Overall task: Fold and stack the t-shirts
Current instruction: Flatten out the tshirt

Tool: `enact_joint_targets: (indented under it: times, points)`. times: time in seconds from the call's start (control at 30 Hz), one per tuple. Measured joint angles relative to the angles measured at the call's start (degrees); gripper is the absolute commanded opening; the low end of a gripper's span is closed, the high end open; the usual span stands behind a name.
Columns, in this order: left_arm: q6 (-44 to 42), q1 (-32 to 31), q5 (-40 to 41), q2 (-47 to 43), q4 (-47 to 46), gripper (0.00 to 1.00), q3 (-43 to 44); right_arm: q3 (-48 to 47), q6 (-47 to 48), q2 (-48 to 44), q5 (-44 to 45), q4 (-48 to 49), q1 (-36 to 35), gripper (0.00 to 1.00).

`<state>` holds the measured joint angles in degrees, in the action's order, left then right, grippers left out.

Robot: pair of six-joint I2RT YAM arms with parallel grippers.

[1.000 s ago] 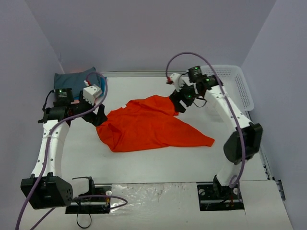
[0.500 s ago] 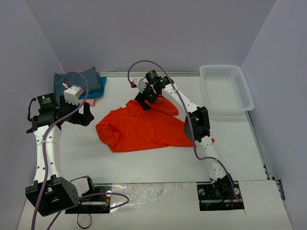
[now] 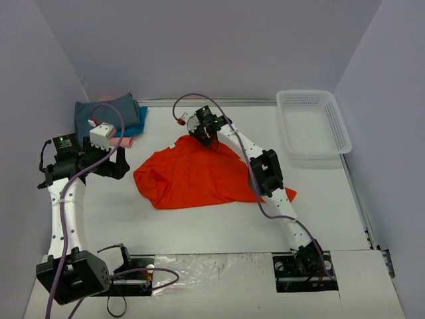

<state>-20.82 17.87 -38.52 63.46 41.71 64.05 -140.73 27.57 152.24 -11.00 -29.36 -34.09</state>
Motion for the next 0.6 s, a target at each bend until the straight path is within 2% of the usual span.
enact_joint_targets:
  times: [0.3,0.43,0.6]
  points:
    - [-1.57,-1.11,-1.20,1.75,1.33,0.90,0.04,0.59,-2.05,0.31,9.07,3.32,4.79,0.00]
    - [-2.01,-6.88,0.02,6.38,1.84,0.89,0.87,6.49,-3.65,-2.16,15.93,5.92,9.44,0.00]
    - [-2.49,-15.28,0.83,12.28,1.14,0.89,3.32,19.15,-5.33,-9.25,23.06,6.60,13.84,0.00]
